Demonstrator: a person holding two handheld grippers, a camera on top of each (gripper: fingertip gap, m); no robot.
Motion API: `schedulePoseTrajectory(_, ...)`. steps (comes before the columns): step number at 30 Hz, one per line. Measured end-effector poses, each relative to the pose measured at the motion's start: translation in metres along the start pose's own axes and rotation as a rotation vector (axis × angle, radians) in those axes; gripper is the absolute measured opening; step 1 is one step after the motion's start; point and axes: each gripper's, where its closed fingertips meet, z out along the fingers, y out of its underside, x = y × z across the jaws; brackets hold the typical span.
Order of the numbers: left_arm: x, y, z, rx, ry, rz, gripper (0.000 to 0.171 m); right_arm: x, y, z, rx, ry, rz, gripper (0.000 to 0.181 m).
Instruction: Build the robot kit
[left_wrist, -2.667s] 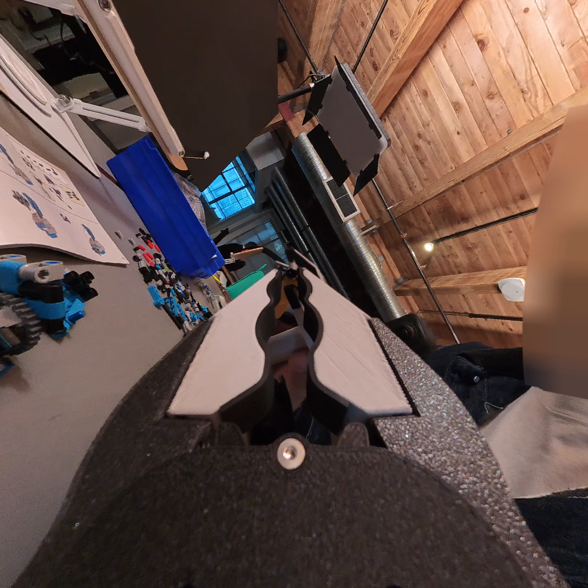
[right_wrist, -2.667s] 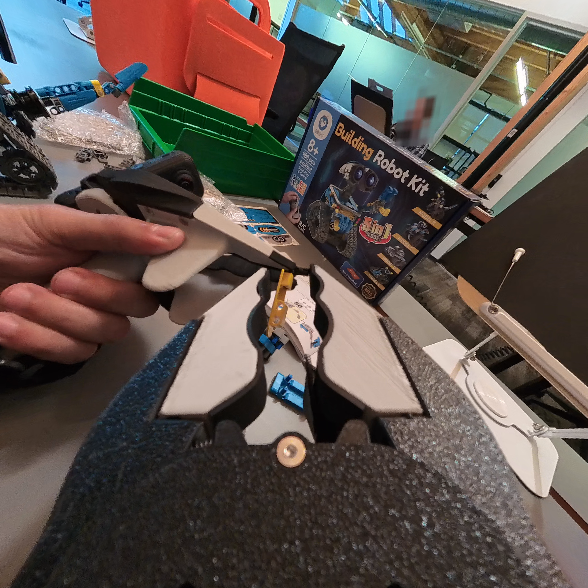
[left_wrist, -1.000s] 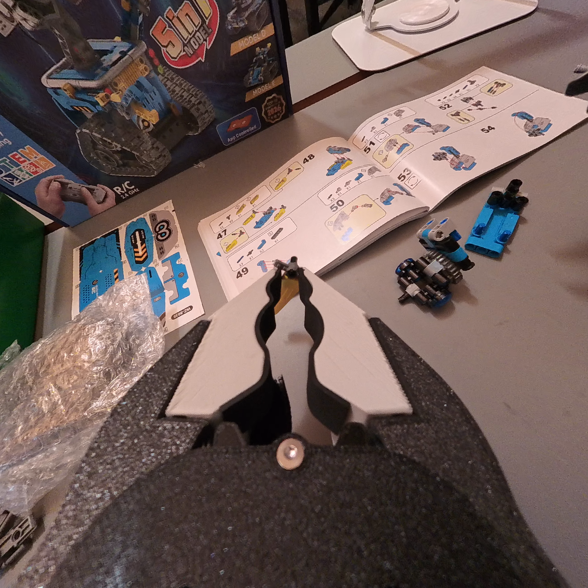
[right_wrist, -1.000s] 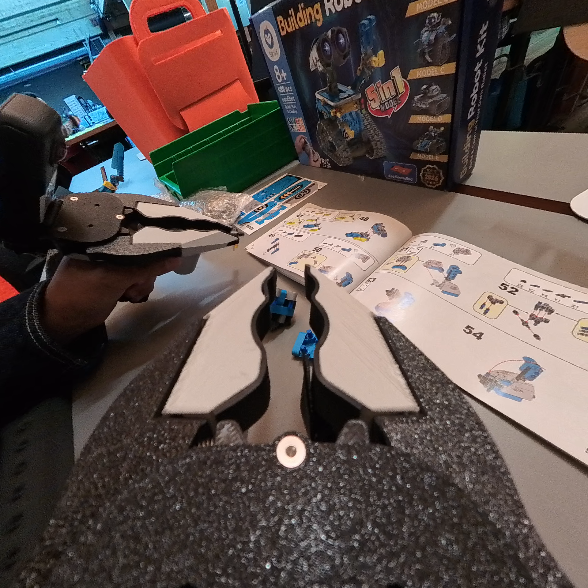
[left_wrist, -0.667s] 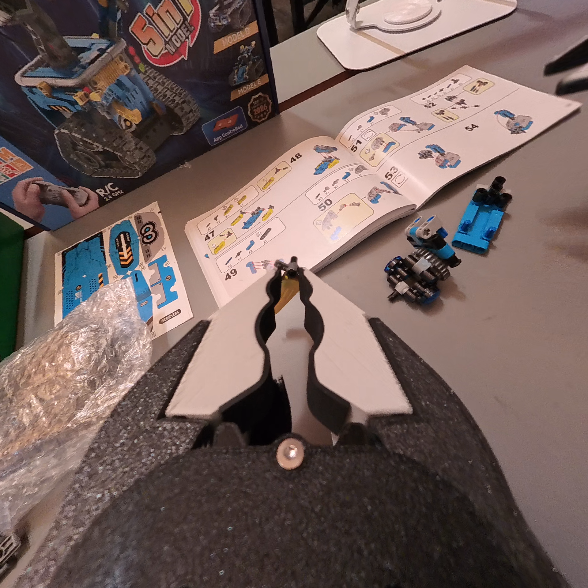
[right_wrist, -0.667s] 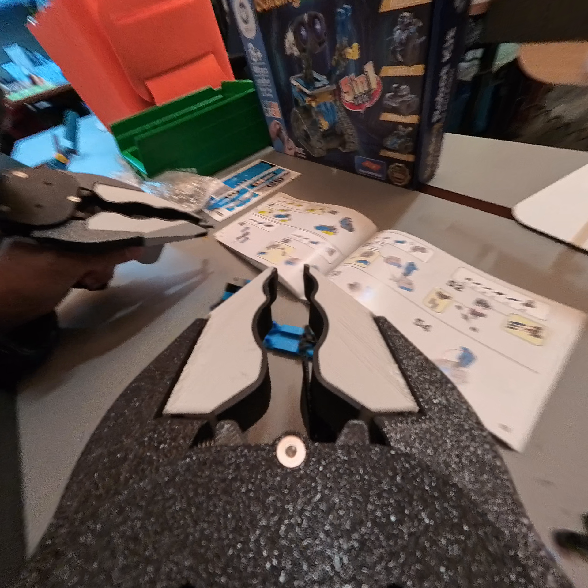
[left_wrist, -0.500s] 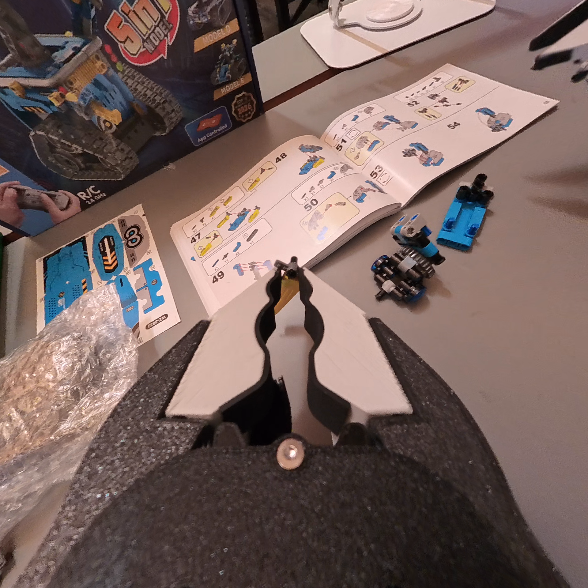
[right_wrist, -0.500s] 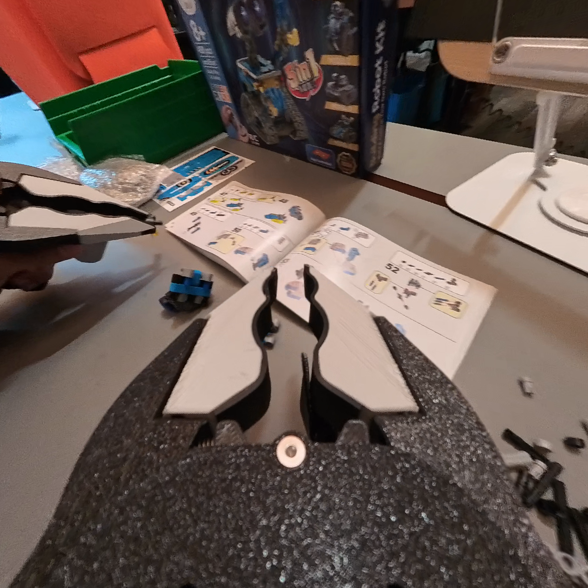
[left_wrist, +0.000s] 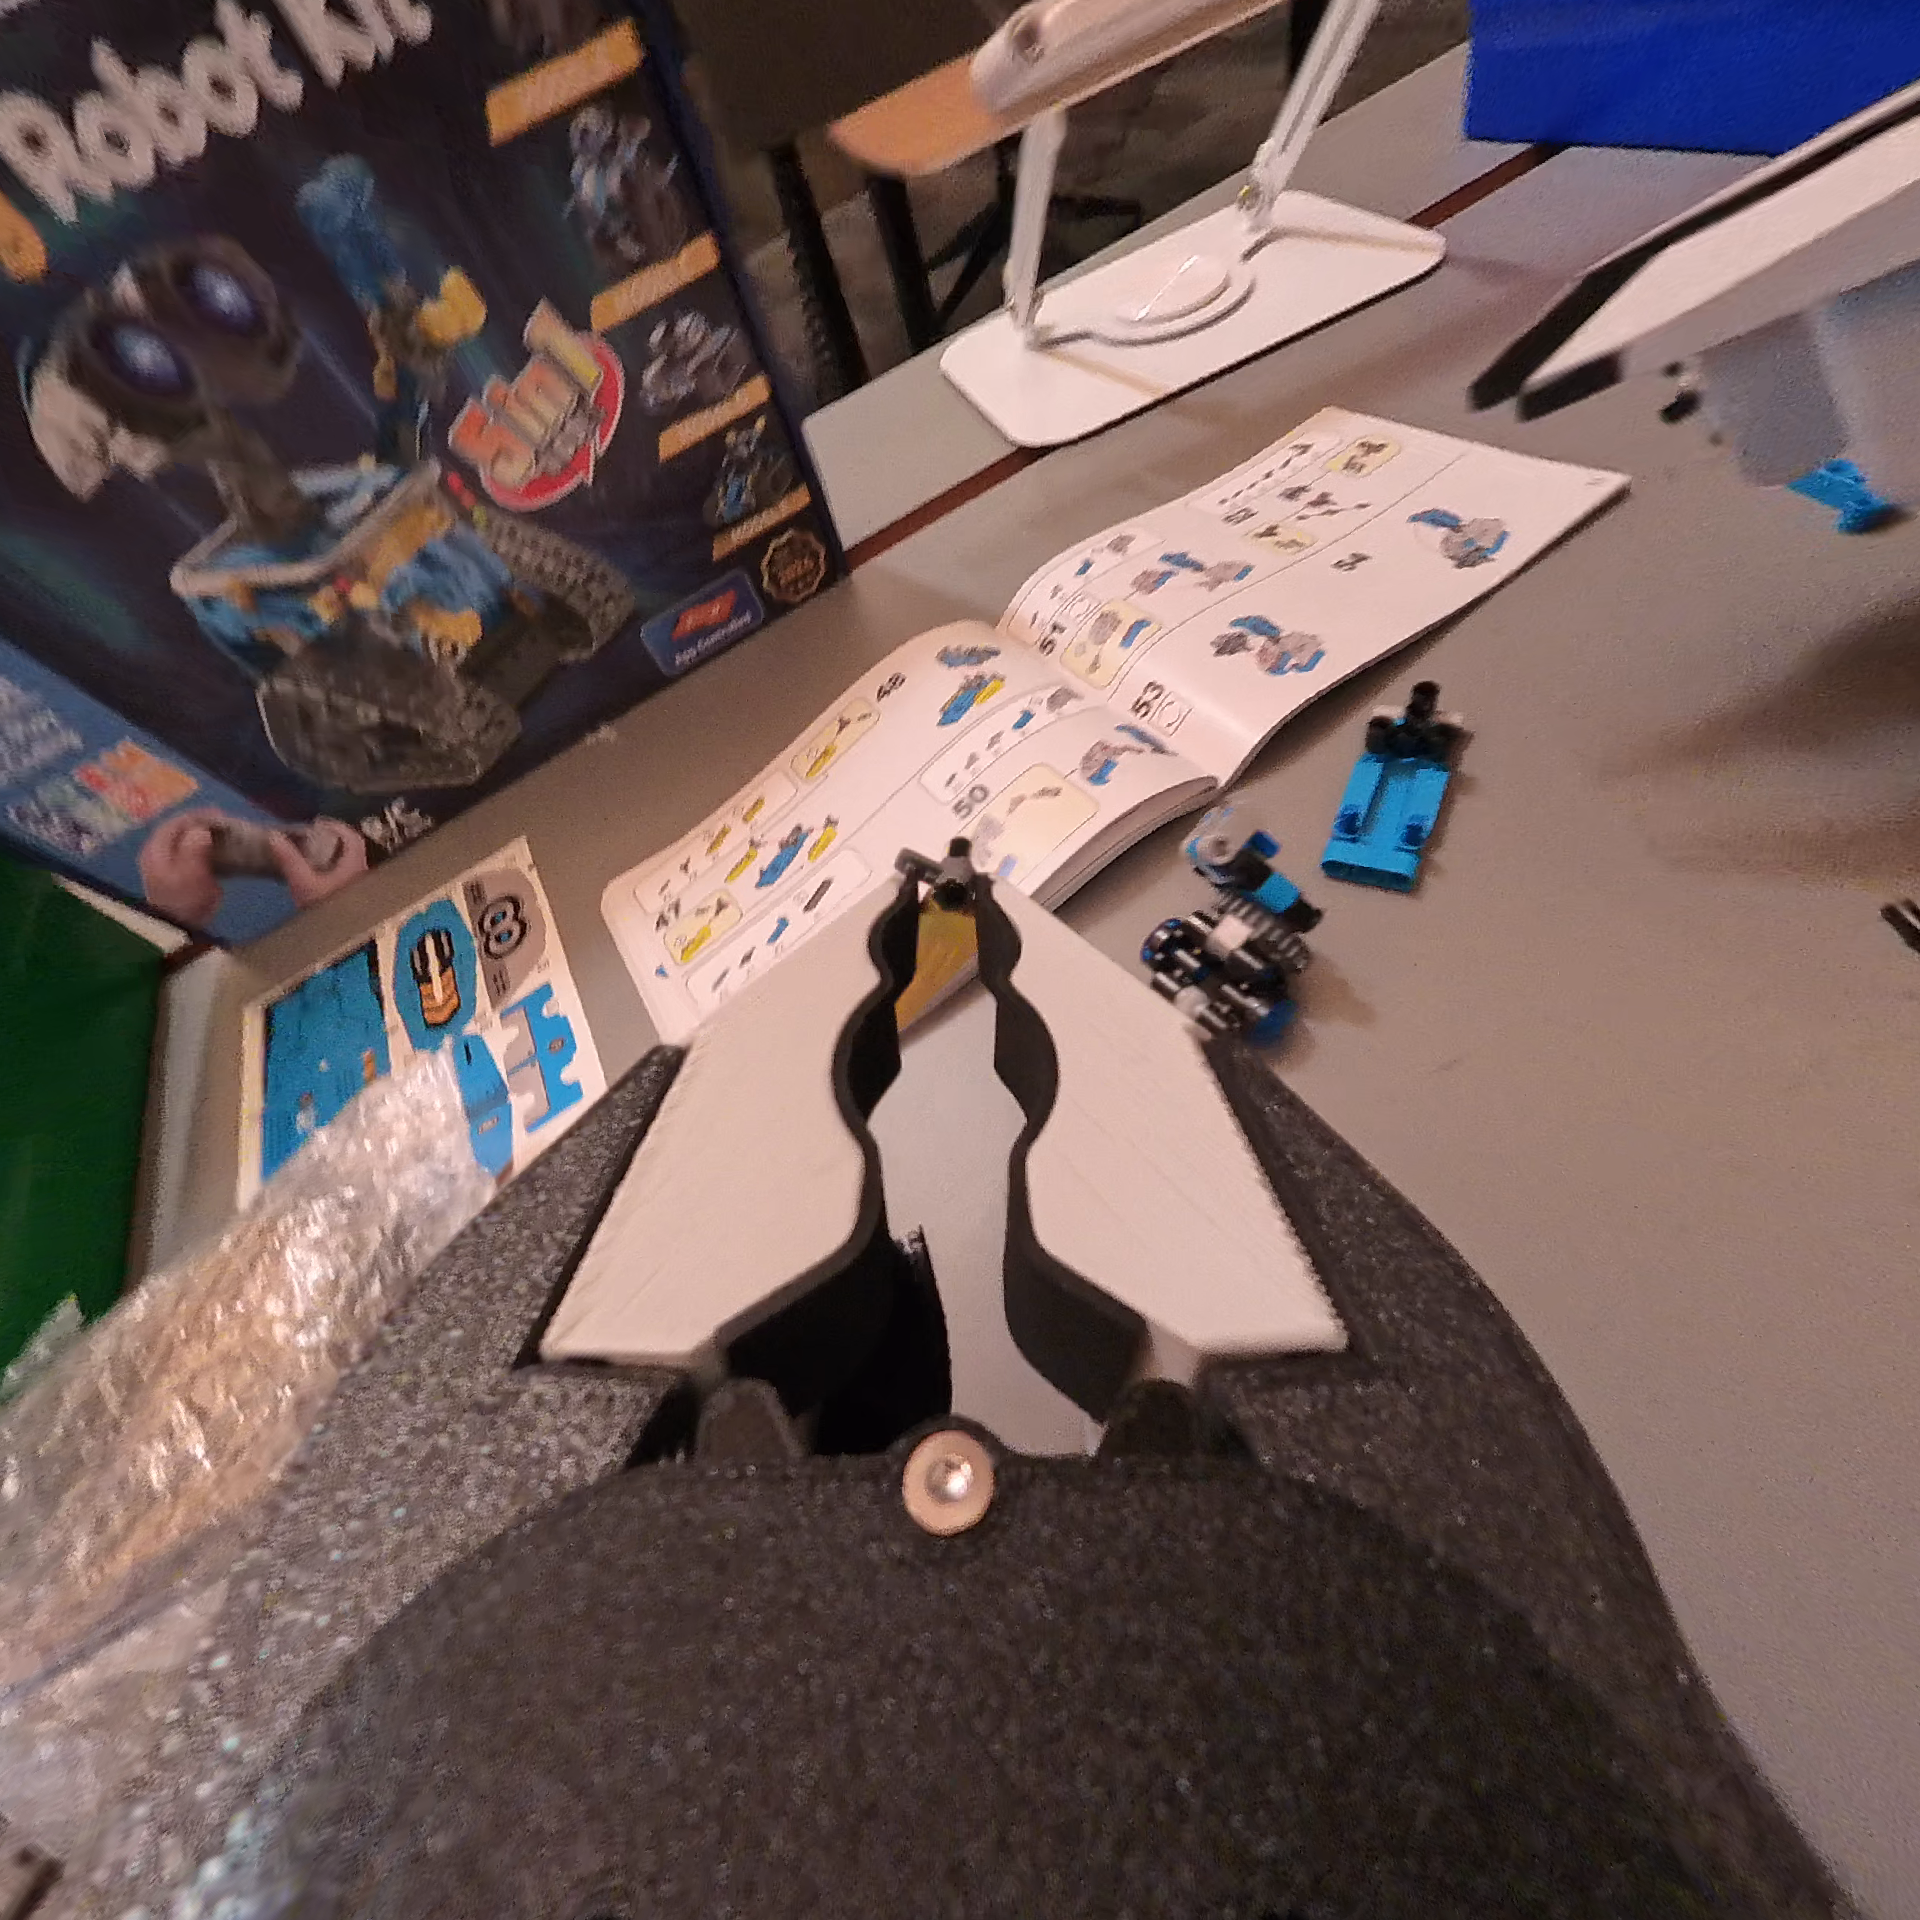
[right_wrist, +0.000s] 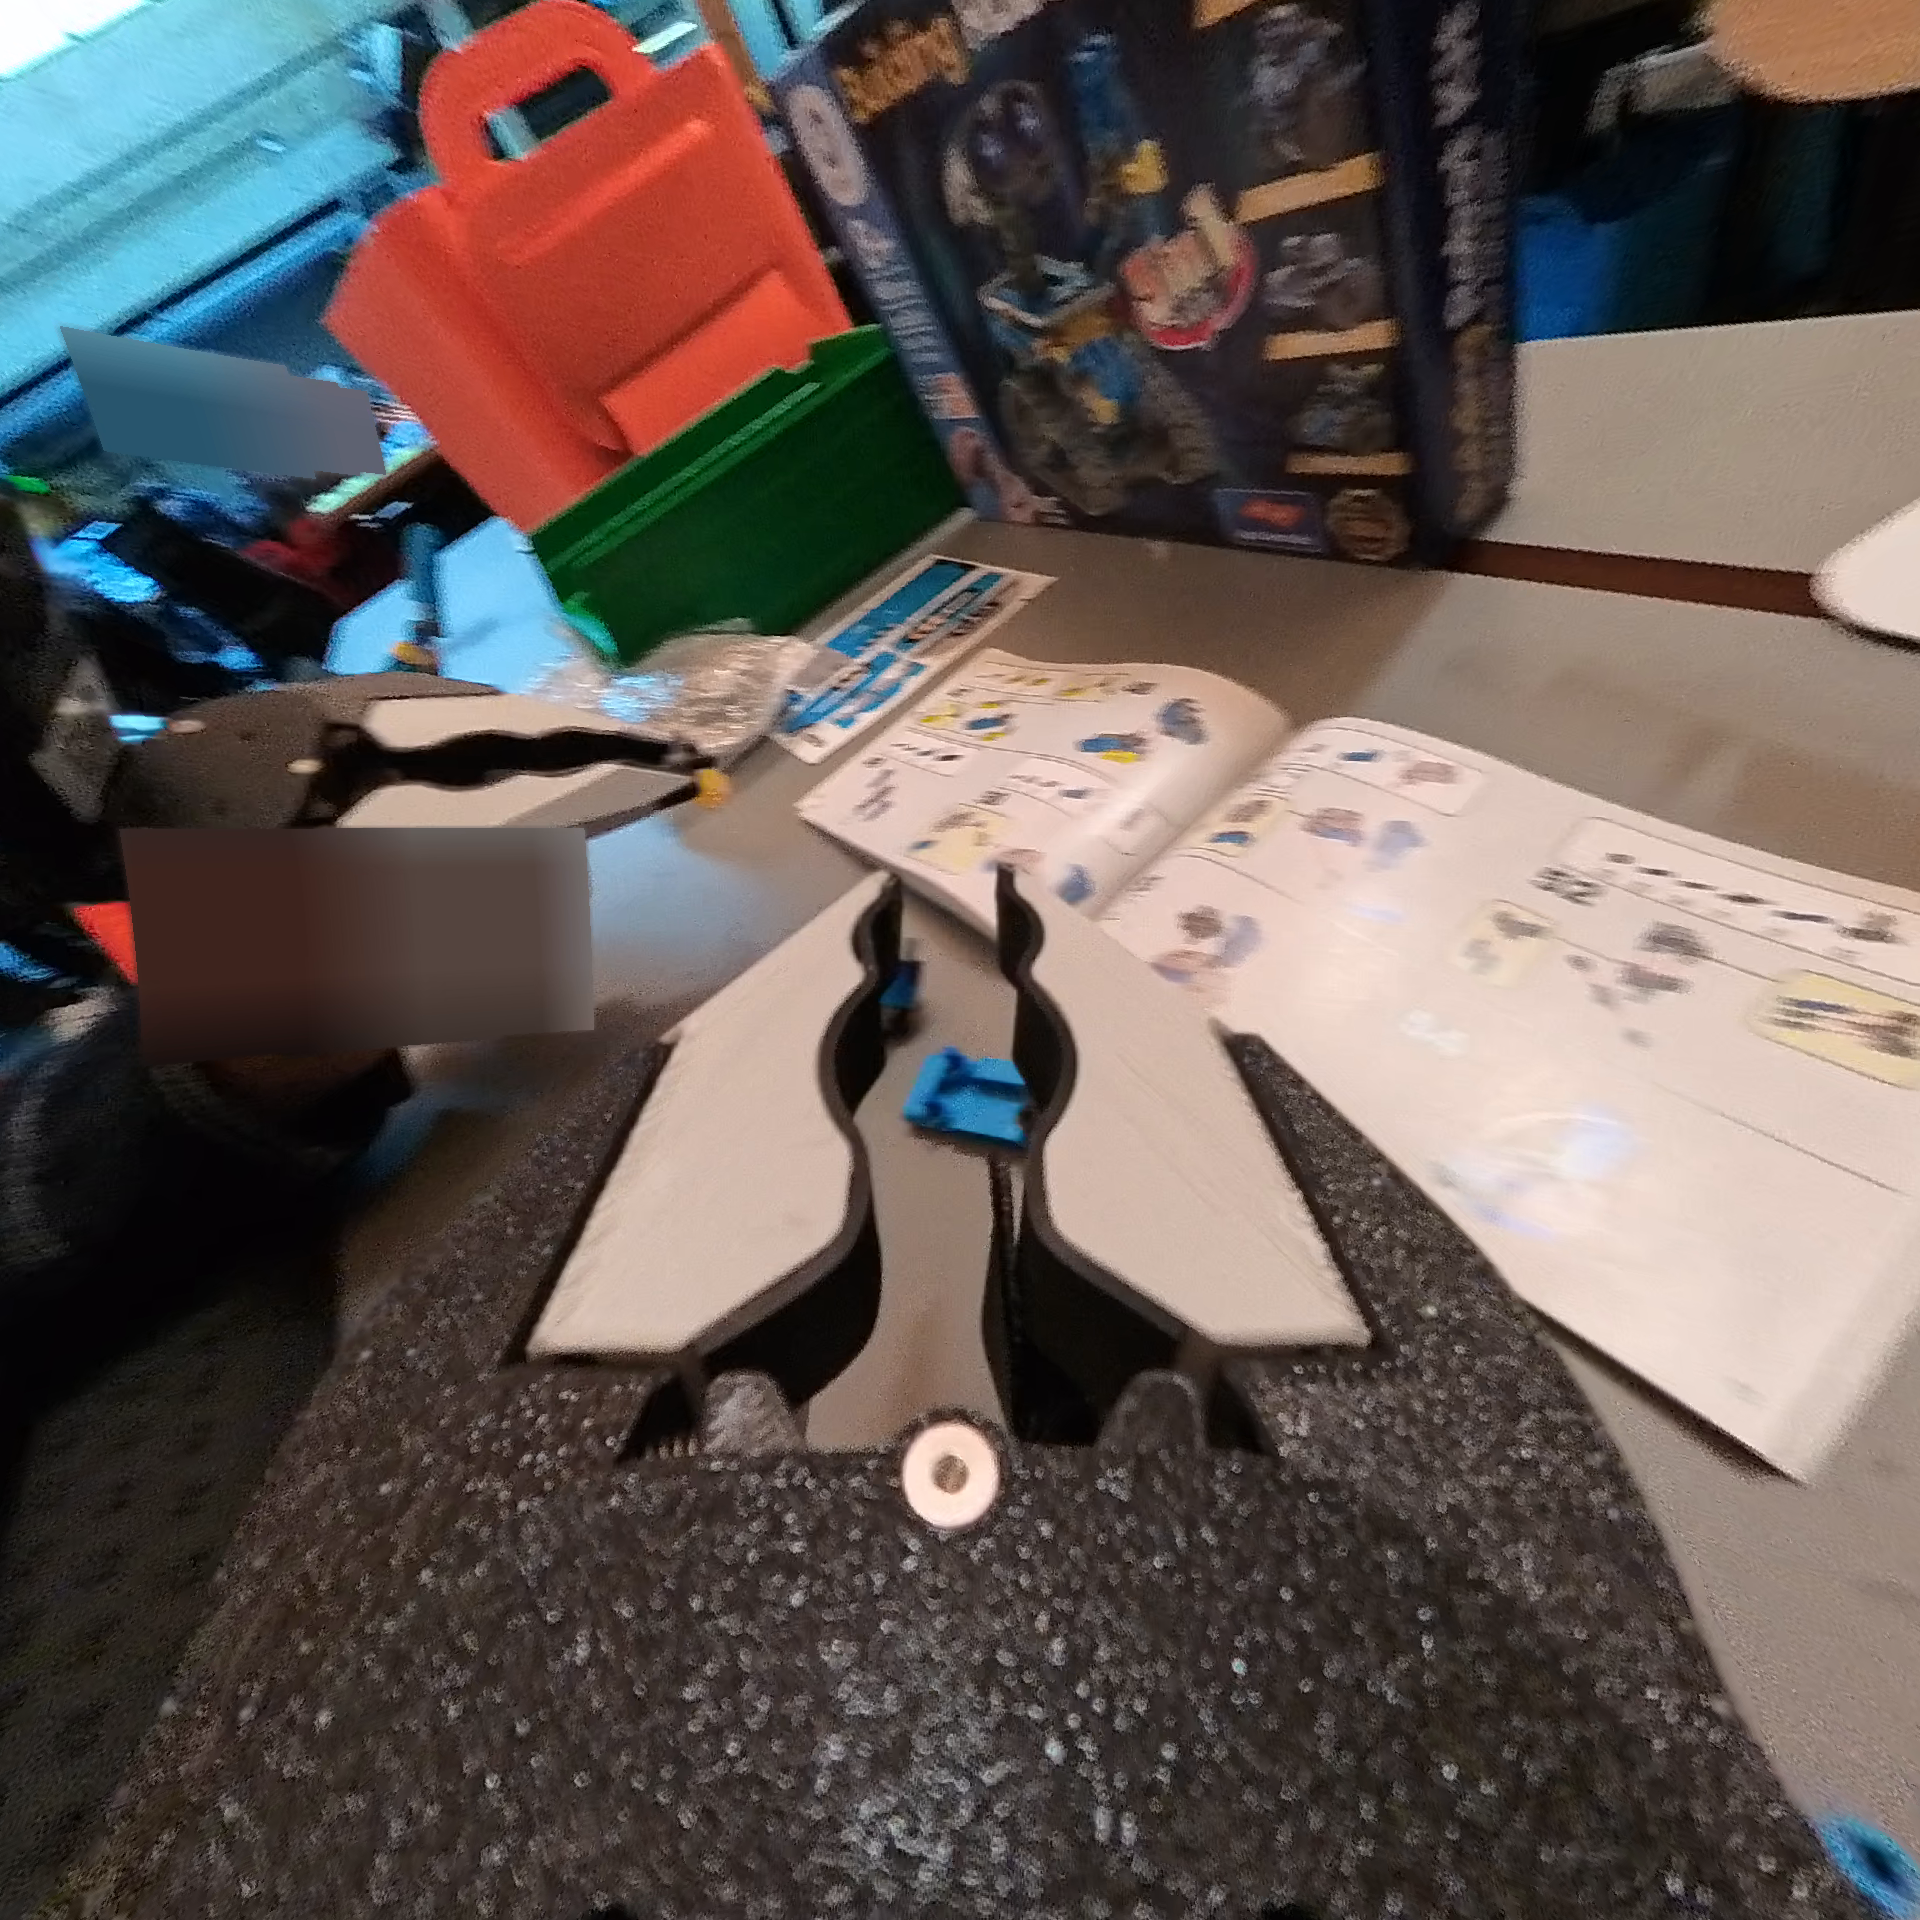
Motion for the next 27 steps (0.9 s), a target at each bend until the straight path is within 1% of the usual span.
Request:
schedulePoseTrajectory(3,0.021,-0.014,-0.003,0.047,-0.003,0.168,0.01,-0.037,0.002,0.012,-0.014,-0.167,0.041,0.026)
schedulePoseTrajectory(5,0.038,-0.017,-0.003,0.053,0.002,0.279,0.011,-0.059,0.002,0.019,-0.011,-0.24,0.037,0.027)
schedulePoseTrajectory(9,0.064,-0.019,0.0,0.036,-0.029,0.466,0.011,-0.079,0.011,0.031,-0.062,-0.273,0.013,0.027)
schedulePoseTrajectory(11,0.067,-0.022,0.0,0.03,-0.08,0.534,0.011,-0.077,0.018,0.033,-0.093,-0.248,-0.001,0.024)
schedulePoseTrajectory(14,0.078,-0.025,0.0,0.039,-0.073,0.575,0.01,-0.076,0.022,0.033,-0.102,-0.226,-0.019,0.023)
schedulePoseTrajectory(16,0.081,-0.025,0.001,0.031,-0.089,0.602,0.01,-0.074,0.02,0.033,-0.093,-0.208,-0.043,0.019)
schedulePoseTrajectory(19,0.085,-0.022,0.004,0.008,-0.083,0.614,0.01,-0.068,0.028,0.035,-0.131,-0.166,-0.056,0.014)
schedulePoseTrajectory(21,0.081,-0.021,0.005,-0.005,-0.095,0.585,0.011,-0.066,0.034,0.037,-0.162,-0.164,-0.052,0.014)
schedulePoseTrajectory(23,0.081,-0.018,0.007,-0.016,-0.07,0.556,0.01,-0.071,0.033,0.037,-0.155,-0.184,-0.046,0.015)
schedulePoseTrajectory(25,0.081,-0.018,0.006,-0.015,-0.075,0.567,0.01,-0.069,0.033,0.038,-0.149,-0.164,-0.073,0.019)
schedulePoseTrajectory(27,0.08,-0.02,0.005,-0.007,-0.092,0.584,0.01,-0.071,0.032,0.038,-0.142,-0.176,-0.075,0.017)
